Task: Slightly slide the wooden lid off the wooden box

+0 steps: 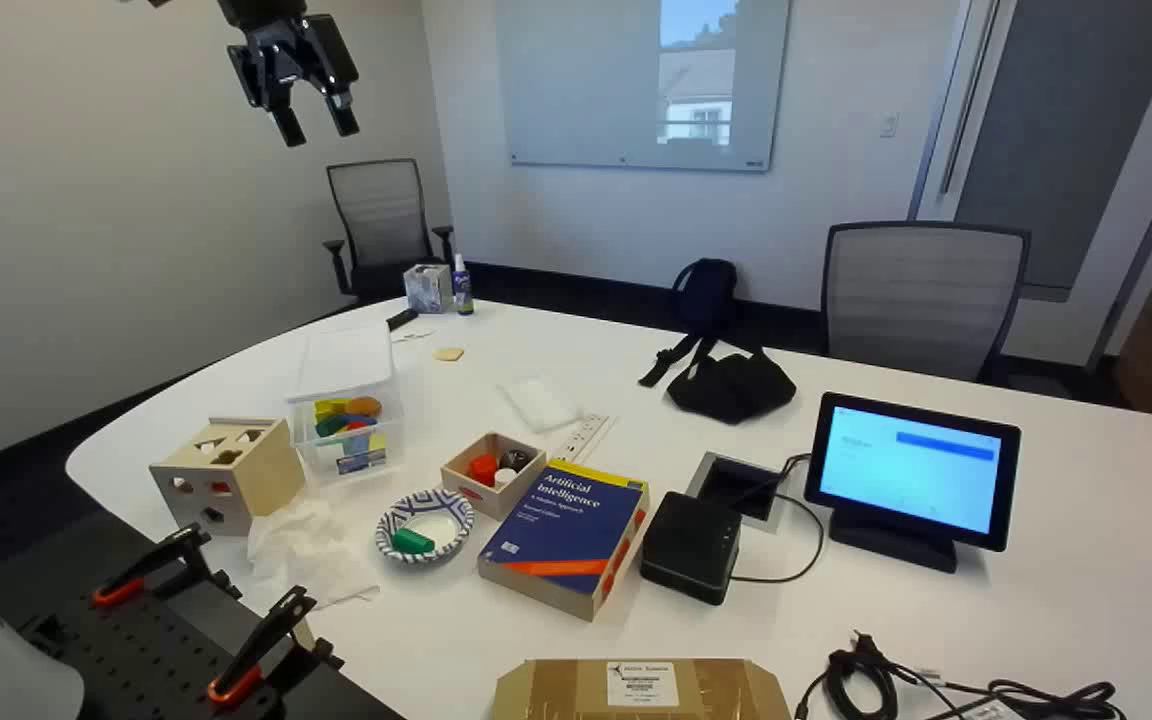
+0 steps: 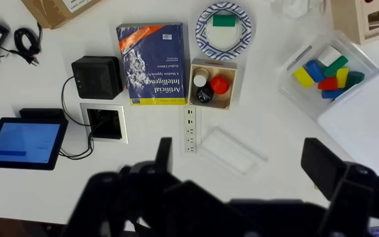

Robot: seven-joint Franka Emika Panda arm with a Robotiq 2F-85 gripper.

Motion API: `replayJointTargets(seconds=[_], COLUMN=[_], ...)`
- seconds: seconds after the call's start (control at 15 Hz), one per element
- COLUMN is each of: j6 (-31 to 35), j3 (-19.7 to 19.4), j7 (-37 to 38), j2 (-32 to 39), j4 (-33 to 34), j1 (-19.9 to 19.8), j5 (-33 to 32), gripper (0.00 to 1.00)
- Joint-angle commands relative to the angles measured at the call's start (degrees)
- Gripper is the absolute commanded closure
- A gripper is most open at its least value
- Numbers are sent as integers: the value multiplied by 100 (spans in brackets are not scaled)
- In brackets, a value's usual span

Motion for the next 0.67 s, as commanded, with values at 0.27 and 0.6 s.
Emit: replayJointTargets(seconds=[0.27, 0.6], j6=[-16, 1341], j3=[-42, 95], j7=[21, 1225], j2=[6, 0], j4=[14, -805], j1=[57, 106], j5=[-23, 756], gripper=[0, 0])
